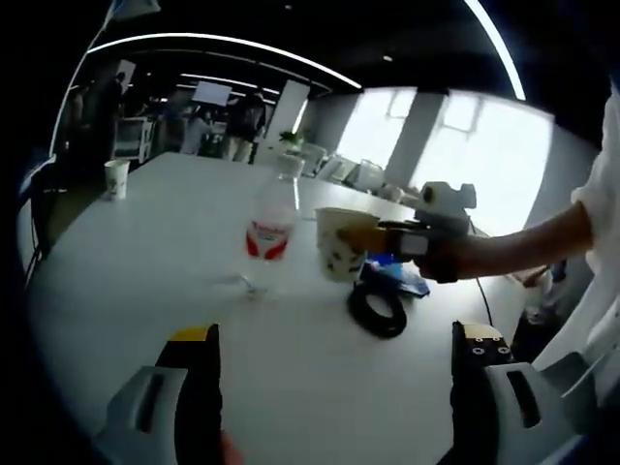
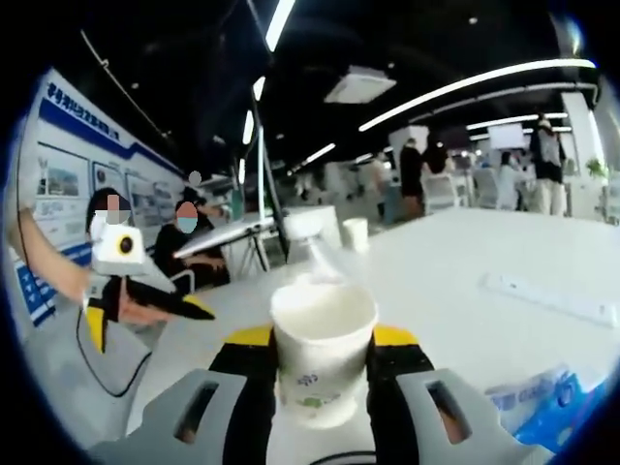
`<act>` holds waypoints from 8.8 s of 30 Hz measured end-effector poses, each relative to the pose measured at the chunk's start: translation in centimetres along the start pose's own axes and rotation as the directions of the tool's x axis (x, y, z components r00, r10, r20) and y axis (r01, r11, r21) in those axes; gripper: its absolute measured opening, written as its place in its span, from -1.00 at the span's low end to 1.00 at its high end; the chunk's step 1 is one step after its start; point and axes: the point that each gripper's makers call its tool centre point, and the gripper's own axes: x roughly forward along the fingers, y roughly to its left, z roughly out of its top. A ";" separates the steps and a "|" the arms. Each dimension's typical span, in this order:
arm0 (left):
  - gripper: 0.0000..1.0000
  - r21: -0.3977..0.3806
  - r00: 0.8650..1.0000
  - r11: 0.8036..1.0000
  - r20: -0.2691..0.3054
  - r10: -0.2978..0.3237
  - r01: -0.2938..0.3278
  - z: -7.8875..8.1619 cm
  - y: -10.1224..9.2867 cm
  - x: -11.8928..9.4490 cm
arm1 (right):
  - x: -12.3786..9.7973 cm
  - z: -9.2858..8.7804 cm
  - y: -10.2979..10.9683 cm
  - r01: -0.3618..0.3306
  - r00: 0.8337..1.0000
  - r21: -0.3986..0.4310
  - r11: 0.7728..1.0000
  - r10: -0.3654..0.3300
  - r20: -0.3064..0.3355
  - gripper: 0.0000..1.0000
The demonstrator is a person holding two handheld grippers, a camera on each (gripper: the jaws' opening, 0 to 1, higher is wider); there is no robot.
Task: Arrange the tabletop items into an orderly group along one side of the table until the central work area is clear of visible clutter.
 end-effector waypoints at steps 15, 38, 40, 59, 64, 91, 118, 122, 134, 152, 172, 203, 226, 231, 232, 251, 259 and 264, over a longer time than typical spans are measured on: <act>0.90 -0.033 0.999 0.999 -0.020 0.027 -0.028 -1.1 1.3 -0.9 | 1.6 -1.0 -2.0 0.018 1.000 -0.005 1.000 -0.018 -0.018 -0.37; 0.87 -0.049 0.999 0.998 -0.035 0.037 -0.038 -1.6 1.6 -0.1 | 2.1 -3.4 -3.0 0.005 0.999 -0.011 1.000 -0.006 -0.040 -0.36; 0.87 -0.045 0.999 0.998 -0.040 0.036 -0.038 -1.7 1.6 -0.1 | 2.0 -3.3 -3.1 0.005 0.999 -0.012 1.000 -0.005 -0.040 -0.36; 0.85 -0.033 0.997 0.998 -0.057 0.042 -0.044 -2.1 1.7 -0.5 | 0.4 -4.9 -2.3 -0.038 0.991 -0.108 0.993 0.024 -0.130 -0.34; 0.85 -0.031 0.998 0.999 -0.056 0.039 -0.041 -2.0 1.5 -0.3 | 0.5 -5.0 -2.2 -0.041 0.989 -0.114 0.993 0.025 -0.143 -0.34; 0.84 -0.056 0.998 0.998 -0.053 0.035 -0.038 -2.2 1.2 -0.5 | 2.0 -4.6 -2.4 -0.044 0.991 -0.114 0.992 0.029 -0.134 -0.39; 0.86 -0.055 0.997 0.997 -0.066 0.045 -0.049 -2.8 1.3 -0.7 | 2.4 -4.9 -2.2 -0.037 0.984 -0.125 0.992 0.014 -0.179 -0.20; 0.88 -0.063 0.997 0.997 -0.064 0.041 -0.045 -2.8 1.2 -0.6 | 2.3 -4.9 -2.1 -0.039 0.983 -0.132 0.990 0.014 -0.182 -0.02; 0.90 -0.060 0.997 0.997 -0.066 0.037 -0.041 -2.7 1.1 -0.6 | 2.0 -4.7 -2.0 -0.034 0.982 -0.133 0.991 0.008 -0.188 0.40; 0.91 -0.049 0.998 0.998 -0.056 0.030 -0.033 -1.7 0.5 -0.7 | 0.7 -3.9 -1.9 -0.002 0.980 -0.158 0.987 -0.029 -0.195 0.40; 0.90 -0.001 0.997 0.999 -0.066 0.033 -0.033 -0.7 -0.2 -1.7 | -3.0 -3.9 -1.2 0.039 0.973 -0.153 0.987 -0.073 -0.220 0.42; 0.85 0.057 0.997 0.998 -0.078 0.009 -0.005 1.6 -1.6 -2.0 | -9.2 -2.7 -0.5 0.156 0.973 -0.062 0.986 -0.164 -0.164 0.42; 0.82 0.071 0.993 0.997 -0.116 -0.005 0.013 1.3 -3.1 -1.5 | -14.0 -3.2 0.4 0.234 0.964 -0.001 0.972 -0.232 -0.132 0.51; 0.78 0.084 0.991 0.996 -0.131 -0.003 0.014 0.8 -3.7 -1.3 | -15.7 -3.9 0.8 0.248 0.959 0.010 0.969 -0.244 -0.147 0.55; 0.78 0.087 0.991 0.996 -0.132 -0.004 0.016 0.8 -3.7 -1.3 | -15.9 -4.0 0.8 0.253 0.957 0.016 0.967 -0.248 -0.148 0.56; 0.80 0.099 0.987 0.994 -0.159 -0.020 0.036 1.1 -4.9 -0.8 | -22.4 -4.0 1.5 0.363 0.931 0.094 0.927 -0.355 -0.088 0.58; 0.80 0.095 0.985 0.994 -0.170 -0.038 0.054 1.1 -5.4 -0.2 | -24.6 -4.4 2.1 0.404 0.914 0.109 0.908 -0.397 -0.083 0.57; 0.81 0.093 0.982 0.993 -0.181 -0.050 0.067 0.8 -5.7 0.3 | -25.8 -5.0 2.5 0.425 0.905 0.128 0.896 -0.417 -0.090 0.57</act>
